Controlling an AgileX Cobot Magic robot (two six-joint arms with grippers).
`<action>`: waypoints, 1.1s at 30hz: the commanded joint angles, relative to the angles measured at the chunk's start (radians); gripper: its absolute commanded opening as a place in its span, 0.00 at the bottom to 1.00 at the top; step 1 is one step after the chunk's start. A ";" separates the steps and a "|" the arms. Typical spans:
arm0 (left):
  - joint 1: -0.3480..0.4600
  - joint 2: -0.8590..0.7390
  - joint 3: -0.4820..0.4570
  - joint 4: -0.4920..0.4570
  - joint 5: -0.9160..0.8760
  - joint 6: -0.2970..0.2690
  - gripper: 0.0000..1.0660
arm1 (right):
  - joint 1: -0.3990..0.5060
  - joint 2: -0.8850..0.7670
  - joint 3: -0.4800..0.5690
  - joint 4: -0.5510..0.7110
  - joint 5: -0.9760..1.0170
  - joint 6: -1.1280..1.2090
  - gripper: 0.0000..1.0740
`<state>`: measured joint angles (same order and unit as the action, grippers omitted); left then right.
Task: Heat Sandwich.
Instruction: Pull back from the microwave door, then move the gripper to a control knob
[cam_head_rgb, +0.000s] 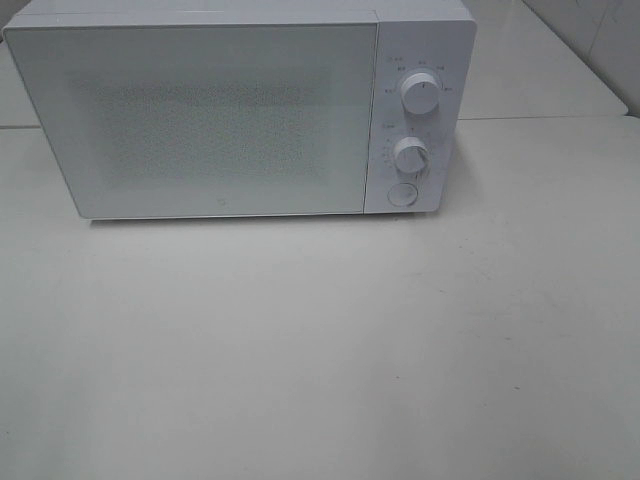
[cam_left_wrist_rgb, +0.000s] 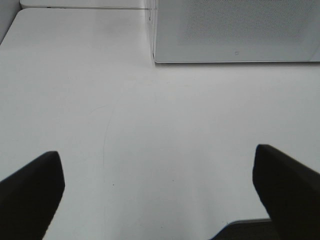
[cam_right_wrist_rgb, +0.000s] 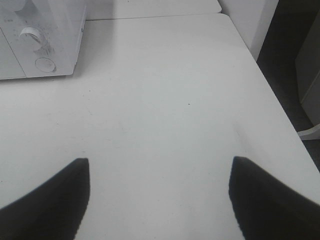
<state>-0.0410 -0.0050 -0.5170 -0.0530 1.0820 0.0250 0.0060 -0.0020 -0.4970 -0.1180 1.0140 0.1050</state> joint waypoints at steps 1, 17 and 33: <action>0.002 -0.018 0.002 -0.009 -0.012 0.001 0.91 | -0.004 -0.026 0.002 0.002 -0.015 -0.007 0.70; 0.002 -0.017 0.002 -0.009 -0.012 0.001 0.91 | -0.004 -0.011 -0.007 -0.002 -0.023 -0.007 0.70; 0.002 -0.017 0.002 -0.009 -0.012 0.001 0.91 | -0.004 0.288 -0.042 -0.058 -0.350 -0.034 0.76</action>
<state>-0.0410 -0.0050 -0.5170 -0.0530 1.0820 0.0250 0.0060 0.2650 -0.5320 -0.1680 0.7360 0.0790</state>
